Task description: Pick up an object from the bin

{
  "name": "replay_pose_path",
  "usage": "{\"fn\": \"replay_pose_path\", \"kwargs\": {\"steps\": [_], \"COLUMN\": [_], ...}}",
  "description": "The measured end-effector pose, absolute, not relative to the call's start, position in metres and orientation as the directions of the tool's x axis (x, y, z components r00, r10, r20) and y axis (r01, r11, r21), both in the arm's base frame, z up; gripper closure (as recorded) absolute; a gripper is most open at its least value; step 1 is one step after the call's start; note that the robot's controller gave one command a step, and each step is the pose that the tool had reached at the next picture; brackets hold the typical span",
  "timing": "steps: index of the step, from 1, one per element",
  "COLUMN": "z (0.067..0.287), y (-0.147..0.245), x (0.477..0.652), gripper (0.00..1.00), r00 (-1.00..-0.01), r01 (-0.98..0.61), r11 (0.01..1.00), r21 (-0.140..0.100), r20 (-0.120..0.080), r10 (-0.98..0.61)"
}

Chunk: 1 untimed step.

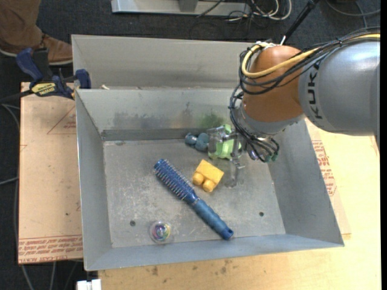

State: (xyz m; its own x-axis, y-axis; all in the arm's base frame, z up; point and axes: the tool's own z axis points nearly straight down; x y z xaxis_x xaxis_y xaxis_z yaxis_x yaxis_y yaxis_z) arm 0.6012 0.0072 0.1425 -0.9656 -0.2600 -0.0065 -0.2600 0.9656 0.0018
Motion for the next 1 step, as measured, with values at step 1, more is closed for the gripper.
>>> {"fn": "replay_pose_path", "kwargs": {"steps": [1], "z": [0.0840], "y": [0.0304], "x": [0.6041], "gripper": [0.00], "r00": [-0.821], "r01": [-0.571], "r11": [0.821], "r21": [0.002], "r20": [-0.001], "r10": [-0.571]}}
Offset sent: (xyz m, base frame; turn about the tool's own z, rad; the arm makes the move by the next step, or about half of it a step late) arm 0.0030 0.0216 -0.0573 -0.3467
